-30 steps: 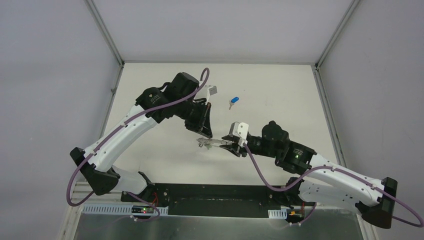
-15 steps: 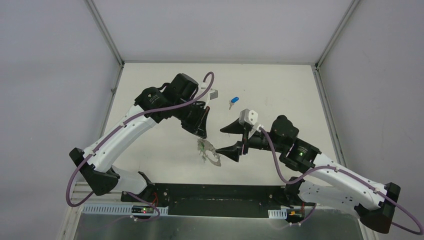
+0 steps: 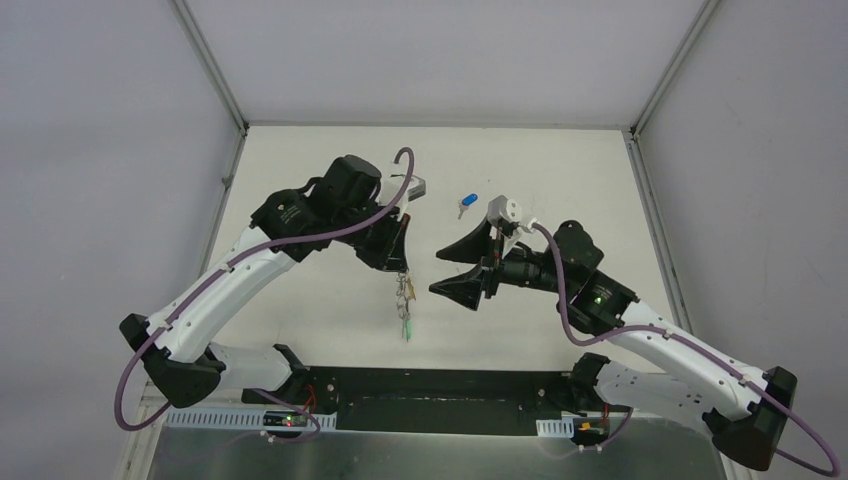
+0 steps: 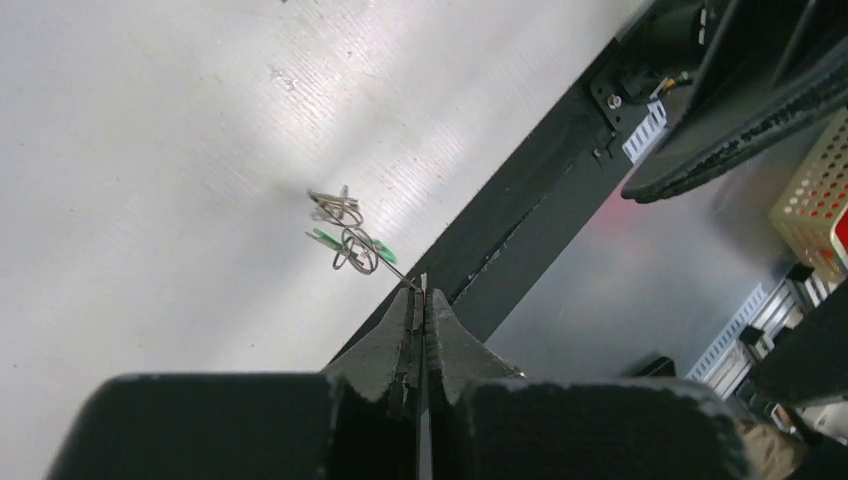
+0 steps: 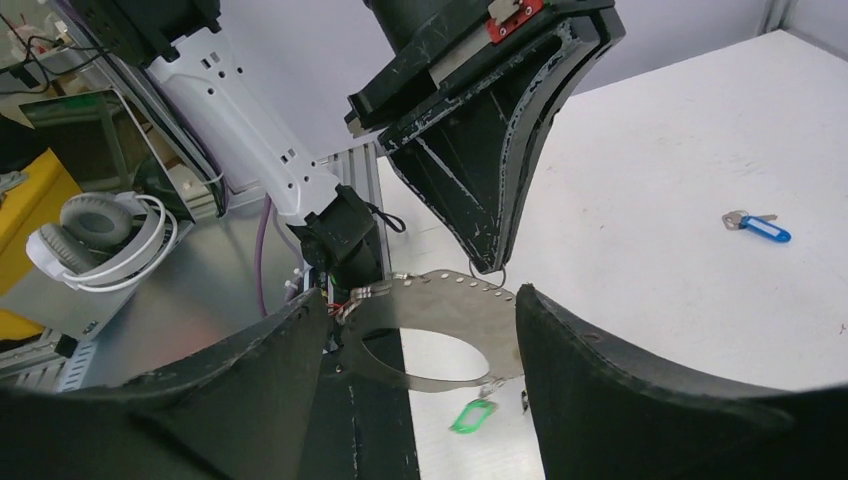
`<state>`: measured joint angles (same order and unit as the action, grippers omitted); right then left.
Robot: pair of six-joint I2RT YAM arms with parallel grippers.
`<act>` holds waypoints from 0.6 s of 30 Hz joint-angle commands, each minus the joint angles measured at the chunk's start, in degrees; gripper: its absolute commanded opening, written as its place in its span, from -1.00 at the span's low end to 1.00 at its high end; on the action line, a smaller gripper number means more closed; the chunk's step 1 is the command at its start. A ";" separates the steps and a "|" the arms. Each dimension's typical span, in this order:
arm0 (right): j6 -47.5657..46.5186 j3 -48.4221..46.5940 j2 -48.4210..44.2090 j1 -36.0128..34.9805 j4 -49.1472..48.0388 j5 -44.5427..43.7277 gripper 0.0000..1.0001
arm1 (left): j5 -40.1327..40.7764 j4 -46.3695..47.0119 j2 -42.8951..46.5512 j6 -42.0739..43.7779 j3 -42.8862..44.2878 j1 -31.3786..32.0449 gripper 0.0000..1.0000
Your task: Put the keys on the keyring
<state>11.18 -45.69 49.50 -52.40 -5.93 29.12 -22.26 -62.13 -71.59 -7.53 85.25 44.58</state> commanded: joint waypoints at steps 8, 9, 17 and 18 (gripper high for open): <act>9.48 7.29 -4.70 2.27 3.22 -18.02 0.44 | 6.12 6.08 -6.86 -11.11 -3.55 -0.12 -1.00; 9.63 8.02 -5.68 2.56 4.28 -19.40 0.48 | 5.65 7.03 -8.08 -11.52 -3.78 -0.04 -1.00; 9.81 11.19 -10.82 4.36 10.55 -22.99 0.78 | 2.44 17.87 -16.29 -13.14 -3.21 -0.02 -1.00; 9.76 11.09 -10.82 4.47 11.43 -22.91 0.80 | 2.29 18.88 -17.43 -13.25 -3.33 -0.04 -1.00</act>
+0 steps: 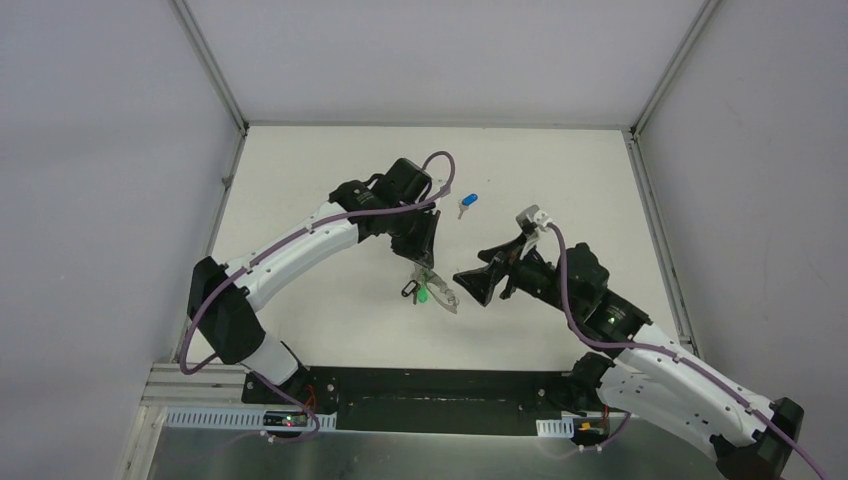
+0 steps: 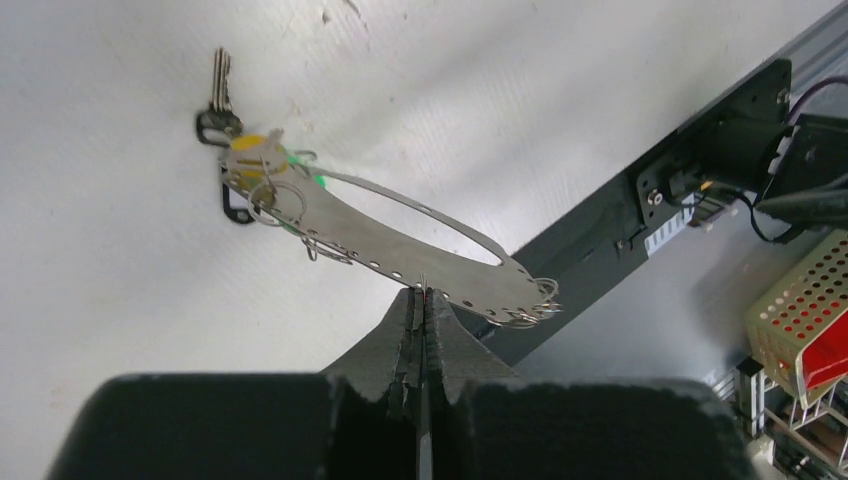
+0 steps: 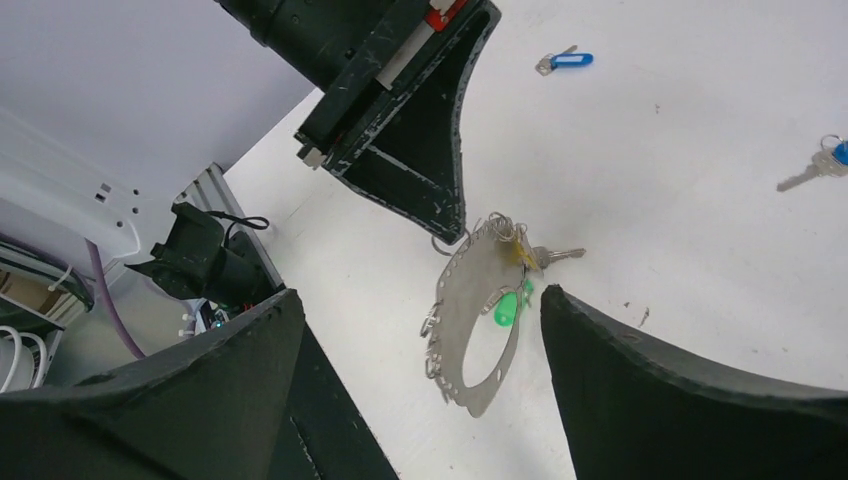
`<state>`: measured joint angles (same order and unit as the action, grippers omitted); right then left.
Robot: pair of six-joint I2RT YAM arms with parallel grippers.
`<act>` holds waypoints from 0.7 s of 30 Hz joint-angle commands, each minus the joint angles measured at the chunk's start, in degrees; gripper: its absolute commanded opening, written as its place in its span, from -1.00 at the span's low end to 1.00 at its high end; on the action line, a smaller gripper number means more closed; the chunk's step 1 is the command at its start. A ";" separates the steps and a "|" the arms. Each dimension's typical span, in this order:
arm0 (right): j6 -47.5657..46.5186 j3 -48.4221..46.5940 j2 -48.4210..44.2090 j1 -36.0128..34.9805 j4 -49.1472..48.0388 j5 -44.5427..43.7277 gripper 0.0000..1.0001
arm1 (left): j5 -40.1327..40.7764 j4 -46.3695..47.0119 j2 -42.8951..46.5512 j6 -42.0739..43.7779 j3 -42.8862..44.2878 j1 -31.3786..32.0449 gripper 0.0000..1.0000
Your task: Put the keys on the keyring
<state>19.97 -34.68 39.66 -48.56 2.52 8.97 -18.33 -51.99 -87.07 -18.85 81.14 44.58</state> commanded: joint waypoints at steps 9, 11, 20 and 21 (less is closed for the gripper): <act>-0.08 -4.15 2.65 1.25 13.87 -2.01 0.82 | -5.00 18.96 -8.60 -5.93 -5.28 -0.02 -1.00; -0.18 -5.48 4.00 1.40 16.45 -2.32 0.82 | -5.47 20.21 -8.66 -6.55 -7.34 -0.06 -1.00; 0.79 -8.94 9.65 2.95 23.57 -1.80 0.82 | -2.82 20.94 -2.51 -7.87 -17.76 -0.06 -1.00; 1.45 -8.73 10.25 3.33 23.51 -1.63 0.82 | -2.37 20.91 -2.08 -7.82 -18.40 -0.05 -1.00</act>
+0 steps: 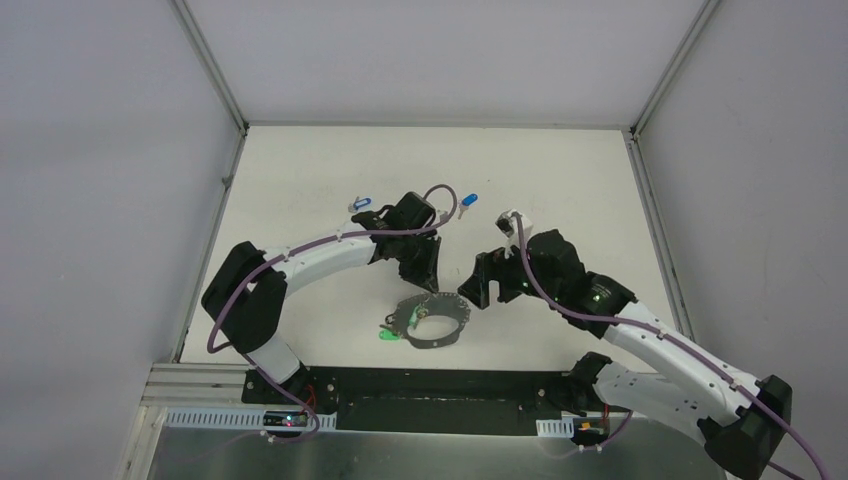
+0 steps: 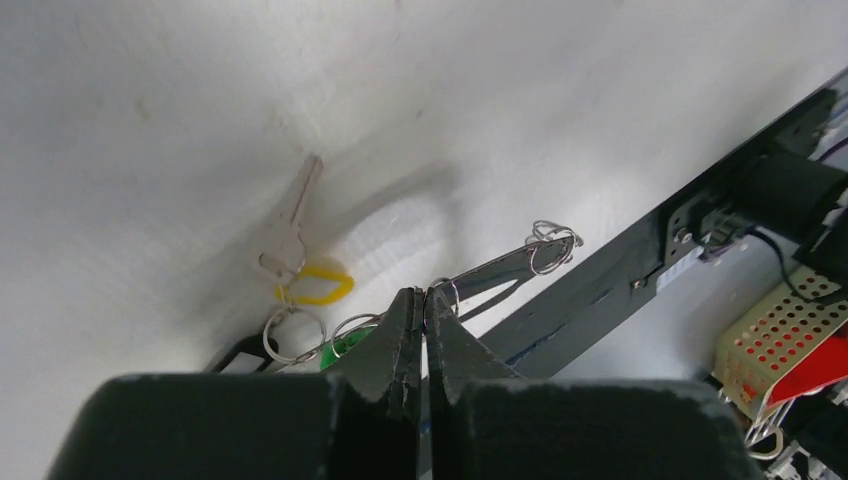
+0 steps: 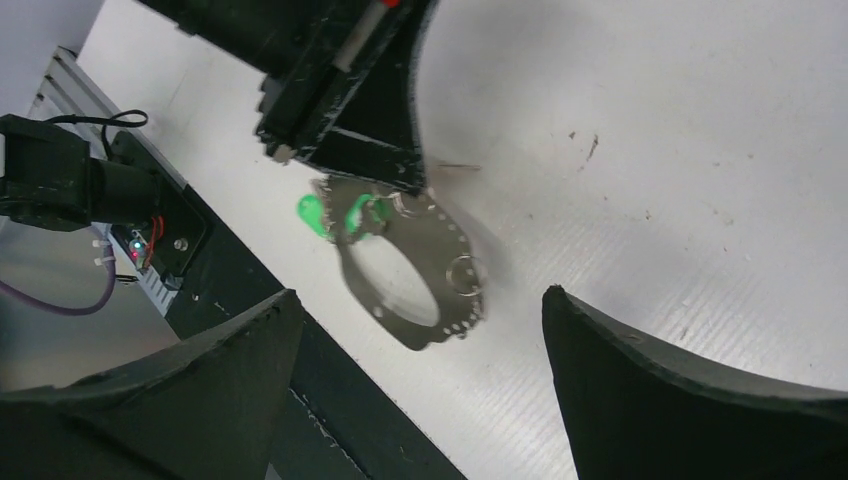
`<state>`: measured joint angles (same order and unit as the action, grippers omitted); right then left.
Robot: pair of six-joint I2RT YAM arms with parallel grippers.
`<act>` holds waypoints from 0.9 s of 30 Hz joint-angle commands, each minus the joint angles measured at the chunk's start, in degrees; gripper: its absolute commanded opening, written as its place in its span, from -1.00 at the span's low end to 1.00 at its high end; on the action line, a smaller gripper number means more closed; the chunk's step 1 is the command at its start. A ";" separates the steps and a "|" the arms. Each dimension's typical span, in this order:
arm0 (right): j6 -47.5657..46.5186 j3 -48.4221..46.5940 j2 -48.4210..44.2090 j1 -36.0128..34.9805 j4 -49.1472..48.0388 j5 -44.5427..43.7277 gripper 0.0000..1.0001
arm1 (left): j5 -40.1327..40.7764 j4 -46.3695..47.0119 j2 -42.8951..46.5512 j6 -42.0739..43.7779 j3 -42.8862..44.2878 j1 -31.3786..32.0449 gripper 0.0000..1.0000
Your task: Put the keys on the keyring
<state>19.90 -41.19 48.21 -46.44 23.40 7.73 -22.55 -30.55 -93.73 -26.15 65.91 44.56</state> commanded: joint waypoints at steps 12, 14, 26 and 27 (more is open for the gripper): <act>9.26 -2.02 8.98 11.35 4.16 11.00 0.77 | 8.50 -3.49 4.54 3.03 1.27 -0.09 -0.07; 9.47 -1.86 9.98 12.67 4.11 13.54 0.72 | 10.18 -3.50 6.51 2.81 0.62 -0.05 0.00; 9.03 -3.89 21.66 14.40 2.69 21.66 0.48 | 11.82 3.82 26.09 -5.77 -19.81 -0.47 0.11; 9.00 -4.34 23.14 14.40 2.51 22.50 0.43 | 11.61 4.70 27.67 -6.92 -21.78 -0.44 0.11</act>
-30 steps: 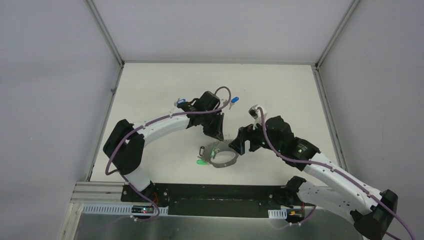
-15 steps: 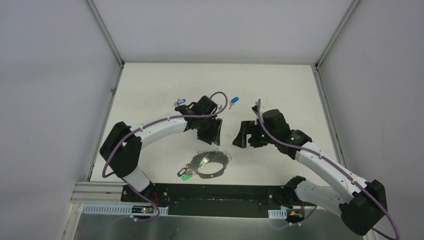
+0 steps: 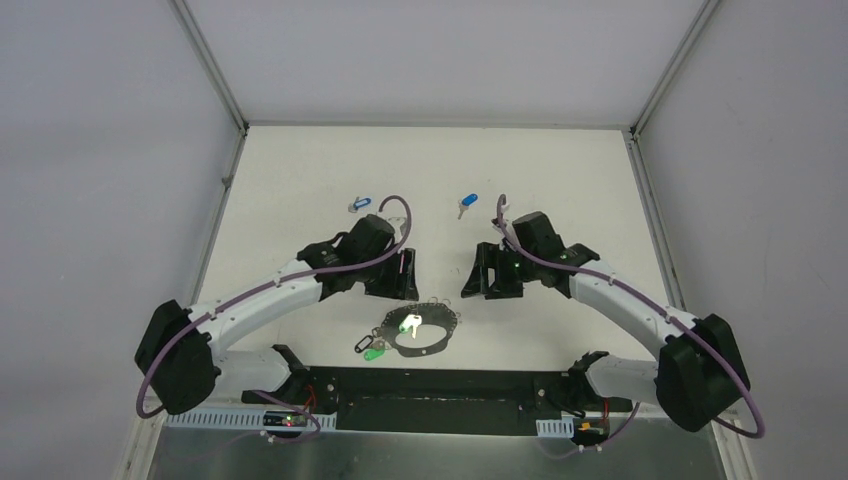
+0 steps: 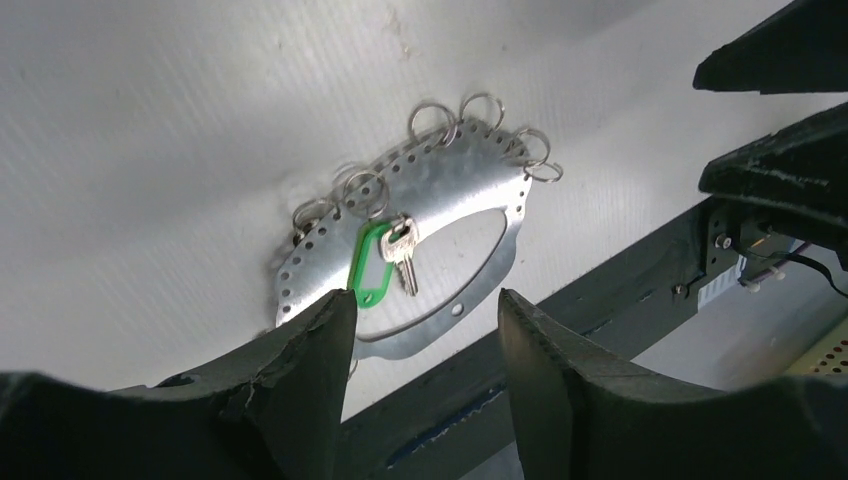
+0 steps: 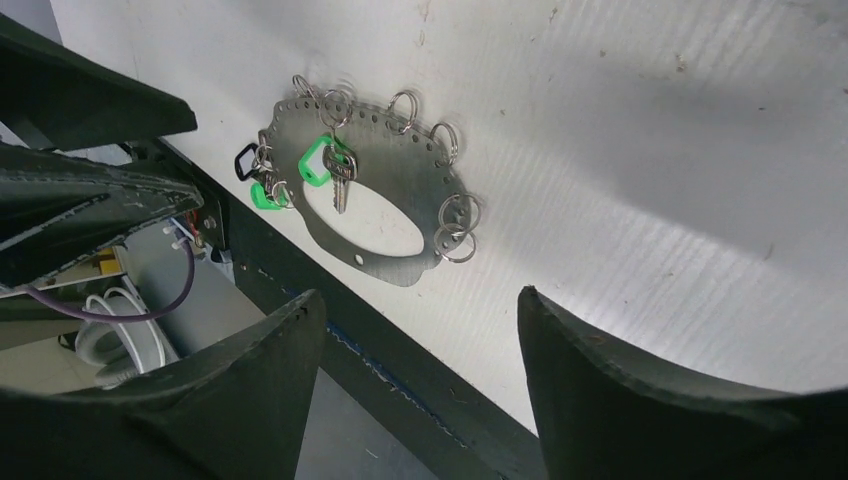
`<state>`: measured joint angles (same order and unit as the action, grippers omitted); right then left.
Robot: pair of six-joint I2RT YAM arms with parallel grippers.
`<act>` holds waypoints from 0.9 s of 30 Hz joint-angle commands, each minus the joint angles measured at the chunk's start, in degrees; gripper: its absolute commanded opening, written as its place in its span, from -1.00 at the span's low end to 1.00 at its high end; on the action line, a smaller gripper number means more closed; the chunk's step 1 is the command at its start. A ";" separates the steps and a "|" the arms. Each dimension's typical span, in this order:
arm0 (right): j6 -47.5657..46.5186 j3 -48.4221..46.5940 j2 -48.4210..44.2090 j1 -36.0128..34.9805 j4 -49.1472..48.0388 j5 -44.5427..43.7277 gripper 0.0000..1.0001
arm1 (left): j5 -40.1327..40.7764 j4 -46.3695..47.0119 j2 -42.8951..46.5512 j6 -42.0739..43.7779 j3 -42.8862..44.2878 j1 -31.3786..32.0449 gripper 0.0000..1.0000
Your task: Put the keys on the keyring
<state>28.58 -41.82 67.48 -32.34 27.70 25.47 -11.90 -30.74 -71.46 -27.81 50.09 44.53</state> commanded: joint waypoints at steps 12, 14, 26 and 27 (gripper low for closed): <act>2.71 -7.93 19.12 0.26 -7.02 8.31 -0.05 | 0.03 10.22 15.83 -13.36 -15.72 -0.87 0.13; 3.00 -9.07 22.16 0.24 -7.30 8.49 -0.13 | -0.49 10.20 15.59 -13.21 -14.88 -0.85 0.12; 5.08 -11.33 31.99 -0.63 -9.11 9.26 -0.31 | -1.98 10.22 13.81 -11.76 -11.79 -0.85 0.11; 5.16 -11.40 32.66 -0.69 -9.20 9.40 -0.31 | -1.98 10.26 13.76 -11.68 -11.71 -0.87 0.11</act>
<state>32.27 -51.22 98.32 -32.51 20.56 33.45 -12.73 -22.72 -57.67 -39.79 35.79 44.14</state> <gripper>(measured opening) 0.346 0.554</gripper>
